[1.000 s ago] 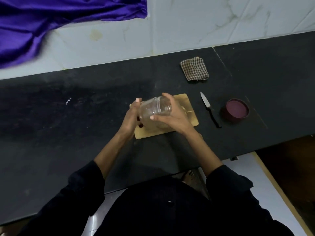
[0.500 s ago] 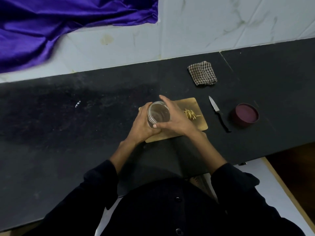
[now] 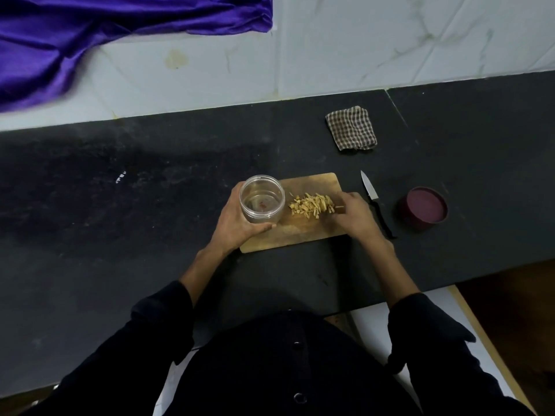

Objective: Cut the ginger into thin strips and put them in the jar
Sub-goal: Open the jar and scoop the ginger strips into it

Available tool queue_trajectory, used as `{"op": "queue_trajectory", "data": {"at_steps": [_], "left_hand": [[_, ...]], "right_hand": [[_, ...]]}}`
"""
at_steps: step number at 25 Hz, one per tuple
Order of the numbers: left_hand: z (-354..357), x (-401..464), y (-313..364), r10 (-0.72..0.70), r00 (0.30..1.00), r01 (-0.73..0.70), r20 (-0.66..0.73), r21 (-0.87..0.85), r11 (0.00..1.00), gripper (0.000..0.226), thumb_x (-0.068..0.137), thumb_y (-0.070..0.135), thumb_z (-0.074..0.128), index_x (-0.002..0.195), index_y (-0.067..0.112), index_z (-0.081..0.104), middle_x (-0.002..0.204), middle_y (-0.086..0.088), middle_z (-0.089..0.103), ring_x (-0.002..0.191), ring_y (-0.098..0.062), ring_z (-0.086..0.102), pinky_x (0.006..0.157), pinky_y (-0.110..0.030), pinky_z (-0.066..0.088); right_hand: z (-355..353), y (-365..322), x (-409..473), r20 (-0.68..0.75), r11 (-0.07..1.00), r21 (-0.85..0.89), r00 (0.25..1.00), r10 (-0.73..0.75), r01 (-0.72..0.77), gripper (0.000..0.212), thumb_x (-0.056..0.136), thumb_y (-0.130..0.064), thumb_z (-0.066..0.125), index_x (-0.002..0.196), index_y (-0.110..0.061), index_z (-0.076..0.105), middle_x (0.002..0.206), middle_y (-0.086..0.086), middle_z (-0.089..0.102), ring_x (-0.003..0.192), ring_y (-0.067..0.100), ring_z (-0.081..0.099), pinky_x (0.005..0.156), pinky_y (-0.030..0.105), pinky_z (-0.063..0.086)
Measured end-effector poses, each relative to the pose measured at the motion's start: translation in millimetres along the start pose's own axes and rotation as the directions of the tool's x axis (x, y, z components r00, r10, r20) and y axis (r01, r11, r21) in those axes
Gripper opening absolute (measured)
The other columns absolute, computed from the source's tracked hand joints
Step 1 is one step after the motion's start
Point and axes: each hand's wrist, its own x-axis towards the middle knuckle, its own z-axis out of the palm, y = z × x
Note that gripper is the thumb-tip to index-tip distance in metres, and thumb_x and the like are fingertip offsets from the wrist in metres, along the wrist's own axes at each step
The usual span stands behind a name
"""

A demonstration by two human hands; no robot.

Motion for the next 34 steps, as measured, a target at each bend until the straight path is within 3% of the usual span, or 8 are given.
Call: {"op": "queue_trajectory", "data": {"at_steps": [6, 13, 17, 20, 24, 30, 32, 34], "left_hand": [[4, 5, 4, -0.002, 1.000, 0.002, 0.025, 0.004, 1.000, 0.094, 0.056, 0.034, 0.092, 0.130, 0.038, 0.034, 0.125, 0.023, 0.050, 0.115, 0.009, 0.050, 0.093, -0.013, 0.040], [4, 4, 5, -0.004, 0.999, 0.004, 0.046, -0.002, 1.000, 0.093, 0.057, 0.030, 0.092, 0.128, 0.039, 0.032, 0.124, 0.025, 0.049, 0.114, 0.014, 0.048, 0.092, -0.008, 0.037], [3, 3, 3, -0.009, 0.999, 0.009, 0.044, -0.008, 1.000, 0.092, 0.058, 0.029, 0.091, 0.128, 0.038, 0.032, 0.122, 0.028, 0.048, 0.112, 0.018, 0.047, 0.089, -0.003, 0.035], [4, 4, 2, -0.002, 0.999, 0.003, 0.052, -0.018, 1.000, 0.093, 0.058, 0.030, 0.092, 0.131, 0.034, 0.035, 0.123, 0.027, 0.048, 0.113, 0.016, 0.047, 0.090, -0.006, 0.036], [3, 4, 0, -0.011, 0.998, 0.013, 0.059, -0.035, 0.999, 0.095, 0.058, 0.031, 0.092, 0.134, 0.029, 0.036, 0.125, 0.025, 0.049, 0.115, 0.013, 0.047, 0.093, -0.009, 0.037], [5, 4, -2, -0.010, 0.999, 0.012, 0.051, -0.054, 0.998, 0.094, 0.057, 0.030, 0.092, 0.133, 0.032, 0.037, 0.125, 0.022, 0.051, 0.118, 0.005, 0.050, 0.101, -0.024, 0.042], [5, 4, -2, -0.006, 0.999, 0.009, 0.047, -0.058, 0.998, 0.094, 0.056, 0.031, 0.092, 0.133, 0.030, 0.037, 0.126, 0.019, 0.052, 0.118, 0.003, 0.051, 0.102, -0.027, 0.044], [4, 5, -2, -0.005, 0.999, 0.008, 0.048, -0.059, 0.998, 0.094, 0.057, 0.031, 0.092, 0.132, 0.032, 0.037, 0.126, 0.019, 0.051, 0.117, 0.004, 0.051, 0.101, -0.026, 0.044]], "right_hand": [[20, -23, 5, 0.071, 0.968, -0.171, 0.982, -0.176, 0.185, 0.066, 0.092, -0.020, 0.066, 0.151, -0.023, 0.036, 0.154, 0.009, 0.035, 0.136, 0.030, 0.041, 0.112, 0.040, 0.036], [26, -27, 1, -0.146, 0.930, -0.240, 0.937, -0.318, 0.278, 0.036, 0.094, 0.000, 0.052, 0.122, -0.016, 0.070, 0.124, 0.007, 0.067, 0.111, 0.027, 0.063, 0.096, 0.038, 0.050], [15, -31, 1, -0.307, 0.949, -0.039, 0.900, -0.309, 0.313, 0.025, 0.090, 0.003, 0.062, 0.105, -0.010, 0.077, 0.108, 0.004, 0.075, 0.099, 0.020, 0.069, 0.094, 0.034, 0.053], [13, -26, 9, -0.271, 0.959, 0.237, 0.958, -0.090, 0.158, 0.020, 0.087, 0.000, 0.069, 0.102, -0.010, 0.077, 0.103, 0.003, 0.076, 0.093, 0.014, 0.071, 0.091, 0.032, 0.056], [0, -25, 7, -0.139, 0.699, 0.715, 0.976, 0.166, -0.017, 0.020, 0.084, 0.003, 0.073, 0.103, -0.002, 0.073, 0.094, 0.016, 0.075, 0.075, 0.017, 0.072, 0.076, 0.032, 0.061], [-24, -68, -9, -0.047, 0.532, 0.846, 0.999, 0.015, 0.032, 0.018, 0.083, 0.004, 0.072, 0.098, -0.005, 0.073, 0.094, 0.013, 0.075, 0.085, 0.021, 0.074, 0.075, 0.027, 0.061], [-22, -88, -10, -0.014, 0.573, 0.818, 0.997, -0.072, 0.053, 0.018, 0.083, 0.003, 0.073, 0.099, -0.005, 0.074, 0.093, 0.014, 0.075, 0.085, 0.023, 0.074, 0.075, 0.026, 0.060], [-14, -109, -10, 0.000, 0.713, 0.693, 0.989, -0.145, 0.105, 0.020, 0.084, 0.001, 0.073, 0.103, -0.005, 0.074, 0.094, 0.010, 0.075, 0.083, 0.022, 0.074, 0.074, 0.026, 0.061]]}}
